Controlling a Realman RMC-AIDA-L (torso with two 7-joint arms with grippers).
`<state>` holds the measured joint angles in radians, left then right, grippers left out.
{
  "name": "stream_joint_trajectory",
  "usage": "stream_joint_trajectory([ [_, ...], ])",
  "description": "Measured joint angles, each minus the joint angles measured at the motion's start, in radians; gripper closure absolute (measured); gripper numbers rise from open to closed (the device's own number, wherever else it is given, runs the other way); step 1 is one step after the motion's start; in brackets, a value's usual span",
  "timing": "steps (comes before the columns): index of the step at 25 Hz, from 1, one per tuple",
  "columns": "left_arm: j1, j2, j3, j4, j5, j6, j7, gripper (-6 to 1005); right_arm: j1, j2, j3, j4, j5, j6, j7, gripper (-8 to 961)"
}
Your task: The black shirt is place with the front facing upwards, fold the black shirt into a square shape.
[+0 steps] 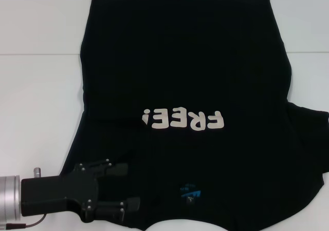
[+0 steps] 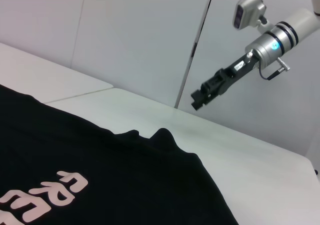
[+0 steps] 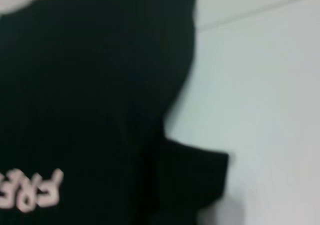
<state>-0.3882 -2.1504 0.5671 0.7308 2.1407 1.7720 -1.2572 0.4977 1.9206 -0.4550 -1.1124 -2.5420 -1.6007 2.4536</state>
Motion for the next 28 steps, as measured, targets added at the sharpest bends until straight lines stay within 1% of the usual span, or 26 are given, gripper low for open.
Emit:
stream_joint_trajectory([
  [2, -0.001, 0.0, 0.0, 0.0, 0.0, 0.001, 0.0, 117, 0.024, 0.004, -0.004, 0.003, -0.069, 0.0, 0.003, 38],
  [4, -0.003, 0.0, 0.0, 0.0, 0.0, 0.002, 0.001, 117, 0.039, 0.011, -0.015, 0.015, -0.096, 0.014, -0.005, 38],
  [10, -0.005, 0.0, 0.001, 0.001, 0.001, 0.003, 0.001, 117, 0.078, 0.029, -0.04, 0.058, -0.105, 0.058, -0.012, 37],
  [16, -0.006, 0.0, 0.0, 0.001, 0.001, 0.002, 0.002, 116, 0.107, 0.027, -0.095, 0.181, -0.11, 0.141, -0.013, 38],
  [21, -0.006, 0.0, 0.0, 0.001, 0.001, -0.006, 0.002, 117, 0.128, 0.021, -0.101, 0.258, -0.105, 0.198, -0.025, 39],
  [28, -0.006, 0.0, 0.0, 0.001, 0.001, -0.015, 0.004, 121, 0.16, 0.028, -0.113, 0.317, -0.107, 0.254, -0.04, 40],
])
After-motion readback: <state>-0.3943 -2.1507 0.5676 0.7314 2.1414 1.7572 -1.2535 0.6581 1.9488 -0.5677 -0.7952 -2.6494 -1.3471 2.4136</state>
